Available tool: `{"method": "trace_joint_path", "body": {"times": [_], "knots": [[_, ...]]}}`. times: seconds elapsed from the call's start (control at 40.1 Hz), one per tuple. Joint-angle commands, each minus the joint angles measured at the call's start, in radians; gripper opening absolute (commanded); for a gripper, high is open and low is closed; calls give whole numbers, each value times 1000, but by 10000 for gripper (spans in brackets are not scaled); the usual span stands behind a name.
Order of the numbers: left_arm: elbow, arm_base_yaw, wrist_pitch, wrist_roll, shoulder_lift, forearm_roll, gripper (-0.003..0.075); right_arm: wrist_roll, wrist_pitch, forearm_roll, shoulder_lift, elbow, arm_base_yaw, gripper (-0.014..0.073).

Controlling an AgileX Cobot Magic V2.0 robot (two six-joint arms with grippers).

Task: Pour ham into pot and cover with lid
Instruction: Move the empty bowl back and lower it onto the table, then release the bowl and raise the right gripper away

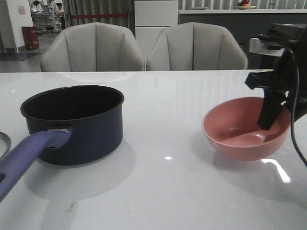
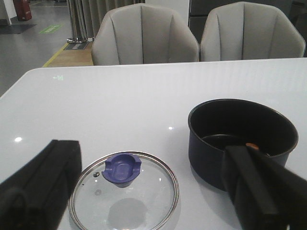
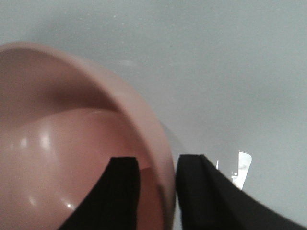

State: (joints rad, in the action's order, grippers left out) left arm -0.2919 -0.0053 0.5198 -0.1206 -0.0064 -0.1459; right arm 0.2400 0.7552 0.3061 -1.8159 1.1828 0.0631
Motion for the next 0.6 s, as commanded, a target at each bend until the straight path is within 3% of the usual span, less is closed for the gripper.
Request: {"method": "trace_joint_path", "body": {"times": [0.0, 0.075, 0.374, 0.574], "knots": [[-27, -6, -77, 2, -6, -8, 626, 16, -36, 19, 40, 28, 5, 457], [-27, -6, -77, 2, -6, -8, 626, 16, -34, 15, 47, 41, 5, 500], [-27, -6, -77, 2, -6, -8, 626, 81, 20, -69, 221, 51, 4, 501], [-27, -6, -77, 2, -6, -8, 626, 138, -152, 14, 474, -103, 30, 501]]}}
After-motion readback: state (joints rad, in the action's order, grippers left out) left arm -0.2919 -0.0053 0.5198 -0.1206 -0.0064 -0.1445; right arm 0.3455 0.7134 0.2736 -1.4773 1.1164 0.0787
